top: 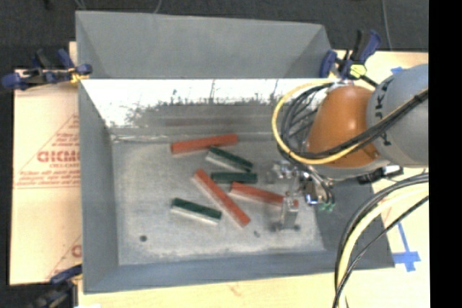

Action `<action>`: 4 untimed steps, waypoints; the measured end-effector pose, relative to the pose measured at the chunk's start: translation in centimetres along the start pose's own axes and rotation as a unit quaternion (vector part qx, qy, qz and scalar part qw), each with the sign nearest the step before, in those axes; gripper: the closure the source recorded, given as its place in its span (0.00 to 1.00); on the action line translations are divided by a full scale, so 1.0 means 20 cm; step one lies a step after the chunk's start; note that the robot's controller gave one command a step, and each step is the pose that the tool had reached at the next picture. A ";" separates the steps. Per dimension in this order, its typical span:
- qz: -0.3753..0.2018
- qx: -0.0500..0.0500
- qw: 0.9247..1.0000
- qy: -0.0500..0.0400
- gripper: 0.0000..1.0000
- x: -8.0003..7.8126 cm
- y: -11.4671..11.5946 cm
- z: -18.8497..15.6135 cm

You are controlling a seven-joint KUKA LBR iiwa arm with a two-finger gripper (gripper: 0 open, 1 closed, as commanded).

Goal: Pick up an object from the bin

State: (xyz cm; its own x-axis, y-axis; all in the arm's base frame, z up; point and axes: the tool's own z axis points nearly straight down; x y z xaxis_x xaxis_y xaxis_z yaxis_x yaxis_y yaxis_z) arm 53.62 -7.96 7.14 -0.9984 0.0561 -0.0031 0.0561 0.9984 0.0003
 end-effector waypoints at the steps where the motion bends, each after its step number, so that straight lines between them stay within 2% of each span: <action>1: -0.046 0.001 0.999 -0.001 1.00 -0.05 -0.04 -0.01; 2: -0.046 0.001 0.999 -0.001 1.00 -0.05 -0.04 -0.01; 3: -0.045 0.001 0.999 0.000 1.00 -0.05 -0.04 -0.19; 4: -0.045 0.001 0.999 -0.002 1.00 -0.06 -0.04 -0.24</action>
Offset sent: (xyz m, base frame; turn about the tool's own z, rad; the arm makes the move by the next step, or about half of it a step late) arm 0.0000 0.0000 0.0000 0.0000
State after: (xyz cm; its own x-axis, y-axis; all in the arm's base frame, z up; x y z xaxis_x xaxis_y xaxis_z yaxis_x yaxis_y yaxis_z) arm 54.81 -8.82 11.85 -0.9994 -0.0339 -0.0075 -0.0339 0.9994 -0.0022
